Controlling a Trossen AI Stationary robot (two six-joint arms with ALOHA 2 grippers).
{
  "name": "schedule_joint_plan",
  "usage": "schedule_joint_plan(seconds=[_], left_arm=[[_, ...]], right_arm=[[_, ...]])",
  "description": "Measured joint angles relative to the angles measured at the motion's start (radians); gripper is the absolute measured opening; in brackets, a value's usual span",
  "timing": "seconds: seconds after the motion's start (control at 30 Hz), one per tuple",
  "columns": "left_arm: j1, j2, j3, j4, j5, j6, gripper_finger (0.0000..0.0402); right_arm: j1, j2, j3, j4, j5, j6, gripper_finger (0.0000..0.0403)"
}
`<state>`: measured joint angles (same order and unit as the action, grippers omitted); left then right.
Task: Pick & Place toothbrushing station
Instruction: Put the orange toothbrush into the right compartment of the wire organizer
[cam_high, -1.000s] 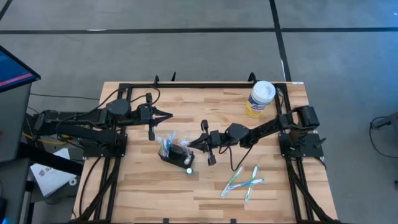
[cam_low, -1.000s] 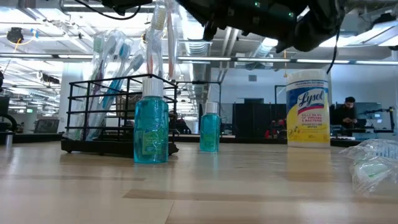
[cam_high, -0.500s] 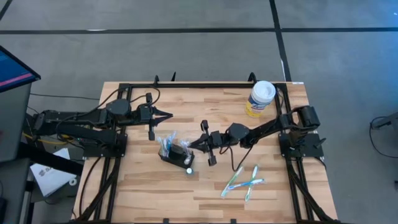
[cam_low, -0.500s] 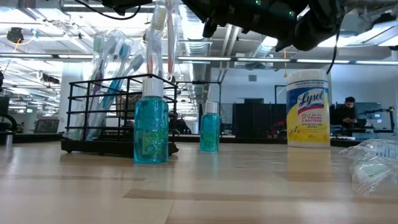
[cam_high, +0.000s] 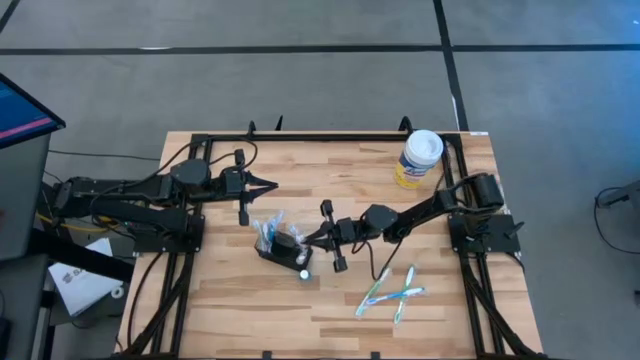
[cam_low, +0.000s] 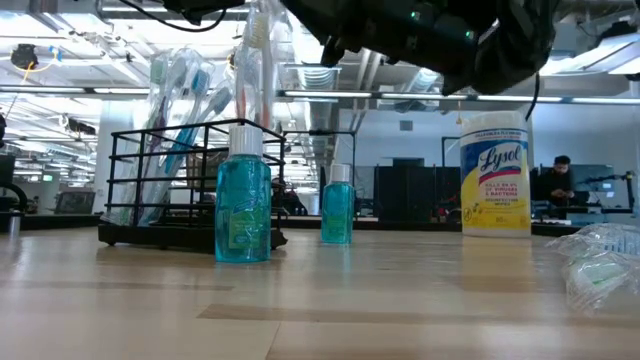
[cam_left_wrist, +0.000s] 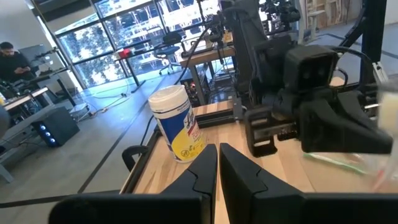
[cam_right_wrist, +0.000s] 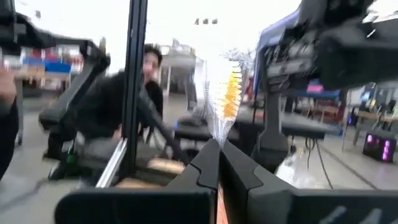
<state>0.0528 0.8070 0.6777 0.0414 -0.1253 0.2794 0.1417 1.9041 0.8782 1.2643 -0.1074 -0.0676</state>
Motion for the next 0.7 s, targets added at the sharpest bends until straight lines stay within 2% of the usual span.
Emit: schedule_joint_plan(seconds=[0.2, 0.7], left_arm=[[0.0, 0.0, 0.0, -0.002, 0.0, 0.0, 0.0012], [0.0, 0.0, 0.0, -0.004, 0.0, 0.0, 0.0012]], right_arm=[[-0.025, 0.049, 0.001, 0.074, -0.024, 0.035, 0.0], [-0.024, 0.053, 0.0, 0.024, -0.034, 0.03, 0.0]])
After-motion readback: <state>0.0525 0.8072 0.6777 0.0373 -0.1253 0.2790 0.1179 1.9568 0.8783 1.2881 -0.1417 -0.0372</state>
